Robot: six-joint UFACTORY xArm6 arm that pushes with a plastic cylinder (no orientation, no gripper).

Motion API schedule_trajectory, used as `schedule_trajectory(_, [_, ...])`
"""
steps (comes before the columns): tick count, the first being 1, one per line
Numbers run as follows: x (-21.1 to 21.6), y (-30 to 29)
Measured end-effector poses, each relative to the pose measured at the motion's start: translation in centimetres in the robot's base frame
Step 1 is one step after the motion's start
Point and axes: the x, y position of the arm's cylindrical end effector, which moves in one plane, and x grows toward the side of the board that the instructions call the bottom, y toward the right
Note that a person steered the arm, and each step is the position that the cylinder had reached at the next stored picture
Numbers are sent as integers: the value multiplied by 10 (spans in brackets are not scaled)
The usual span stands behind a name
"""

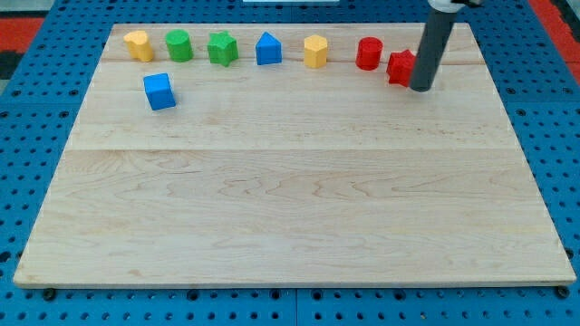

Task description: Move red star closer to red circle

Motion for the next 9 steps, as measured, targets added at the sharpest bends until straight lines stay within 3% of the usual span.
schedule_trajectory(3, [-13, -6])
schedule_trajectory(8, [-59, 41])
schedule_trajectory(9, [-33, 57])
